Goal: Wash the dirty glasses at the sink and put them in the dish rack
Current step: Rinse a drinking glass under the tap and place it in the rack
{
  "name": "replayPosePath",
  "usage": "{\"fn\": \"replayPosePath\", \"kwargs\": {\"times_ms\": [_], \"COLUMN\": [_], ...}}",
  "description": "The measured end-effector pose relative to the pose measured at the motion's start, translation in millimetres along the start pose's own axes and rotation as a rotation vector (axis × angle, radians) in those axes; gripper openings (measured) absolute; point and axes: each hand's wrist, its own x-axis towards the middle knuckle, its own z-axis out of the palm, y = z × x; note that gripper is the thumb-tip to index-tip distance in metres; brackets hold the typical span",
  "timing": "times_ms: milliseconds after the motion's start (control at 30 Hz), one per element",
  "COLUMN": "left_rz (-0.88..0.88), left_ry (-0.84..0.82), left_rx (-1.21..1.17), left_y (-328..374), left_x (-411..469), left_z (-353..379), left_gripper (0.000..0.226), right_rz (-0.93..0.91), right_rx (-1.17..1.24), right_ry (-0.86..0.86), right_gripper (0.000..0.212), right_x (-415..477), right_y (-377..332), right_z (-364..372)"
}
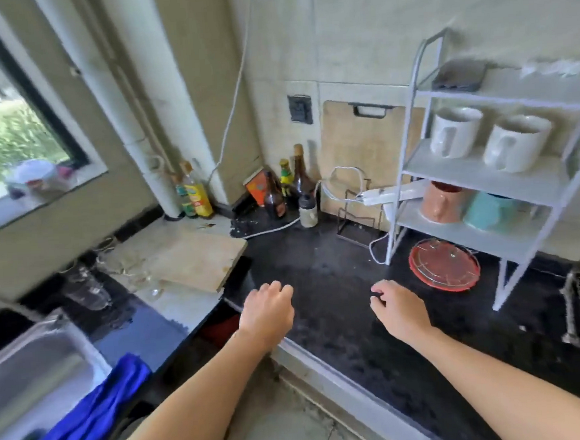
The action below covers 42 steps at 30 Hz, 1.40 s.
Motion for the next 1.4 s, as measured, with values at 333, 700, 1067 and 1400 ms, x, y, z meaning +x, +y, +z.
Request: {"fn": "replayPosePath", "kwargs": {"times_ms": [333,700,1067,1400], "left_rz": [-0.47,-0.93,-1.08,-1.012], "left_ry": [0.048,0.011,-0.04,-0.064], "left_rx": [-0.05,-0.192,-0.368,-0.529], "left_y": [-178,-302,-380,-499], "left_x": [-66,-100,-147,-176], "left_z": [15,51,94,131], "left_gripper": [0.022,0.021,0.028,0.029], "right_rz": [-0.42,-0.735,-0.52,-0.502], "right_rx": [0.001,-0.056,-0.136,-0.066], "right_ry": [-0.245,-0.477,-0.558,-0.508], "right_gripper": [0.026,0.039,0.083,0.056], "right_x": [85,156,186,133], "right_y": [-211,-400,-510,-564], "right_z": [102,219,311,317]}}
